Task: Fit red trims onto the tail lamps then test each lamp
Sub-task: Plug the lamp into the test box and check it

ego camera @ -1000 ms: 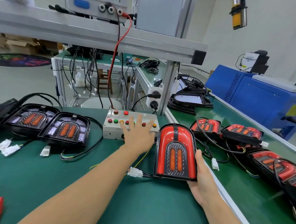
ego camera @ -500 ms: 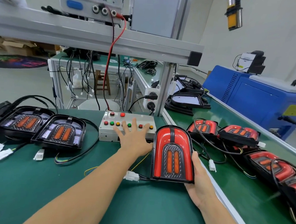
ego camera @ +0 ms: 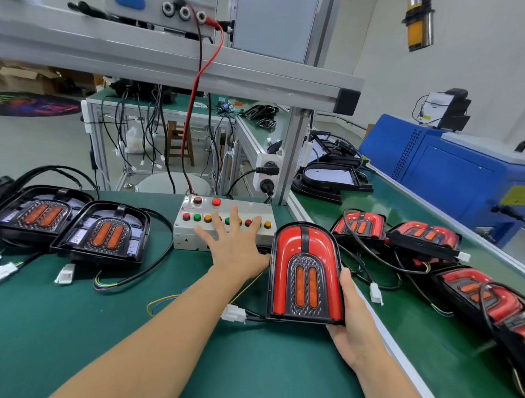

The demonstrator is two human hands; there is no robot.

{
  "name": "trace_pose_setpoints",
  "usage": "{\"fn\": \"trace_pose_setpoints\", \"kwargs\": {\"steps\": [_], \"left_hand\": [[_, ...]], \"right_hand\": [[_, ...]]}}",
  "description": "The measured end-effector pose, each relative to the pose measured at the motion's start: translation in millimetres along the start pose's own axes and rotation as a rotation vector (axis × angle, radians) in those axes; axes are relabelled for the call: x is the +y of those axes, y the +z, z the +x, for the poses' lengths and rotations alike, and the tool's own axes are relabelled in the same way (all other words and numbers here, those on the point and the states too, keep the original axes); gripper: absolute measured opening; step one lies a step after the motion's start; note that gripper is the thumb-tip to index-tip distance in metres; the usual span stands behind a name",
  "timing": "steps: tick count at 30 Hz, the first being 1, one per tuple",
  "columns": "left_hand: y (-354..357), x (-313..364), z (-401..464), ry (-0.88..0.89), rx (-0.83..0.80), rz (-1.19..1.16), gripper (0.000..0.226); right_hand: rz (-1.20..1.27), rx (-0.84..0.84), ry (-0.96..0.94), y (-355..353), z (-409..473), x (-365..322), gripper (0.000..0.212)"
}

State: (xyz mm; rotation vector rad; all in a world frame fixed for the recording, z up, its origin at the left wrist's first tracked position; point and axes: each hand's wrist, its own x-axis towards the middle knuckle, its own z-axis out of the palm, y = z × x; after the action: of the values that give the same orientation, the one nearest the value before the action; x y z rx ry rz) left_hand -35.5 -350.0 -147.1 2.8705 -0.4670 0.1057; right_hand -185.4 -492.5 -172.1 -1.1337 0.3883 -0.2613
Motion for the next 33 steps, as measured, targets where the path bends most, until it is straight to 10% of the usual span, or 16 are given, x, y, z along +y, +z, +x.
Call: {"fn": "trace_pose_setpoints", "kwargs": {"steps": [33], "left_hand": [[4.6, 0.4, 8.7, -0.040, -0.072, -0.149, 0.079]], "right_hand": [[0.036, 0.065, 0.008, 1.0, 1.5, -1.4, 0.038]]}}
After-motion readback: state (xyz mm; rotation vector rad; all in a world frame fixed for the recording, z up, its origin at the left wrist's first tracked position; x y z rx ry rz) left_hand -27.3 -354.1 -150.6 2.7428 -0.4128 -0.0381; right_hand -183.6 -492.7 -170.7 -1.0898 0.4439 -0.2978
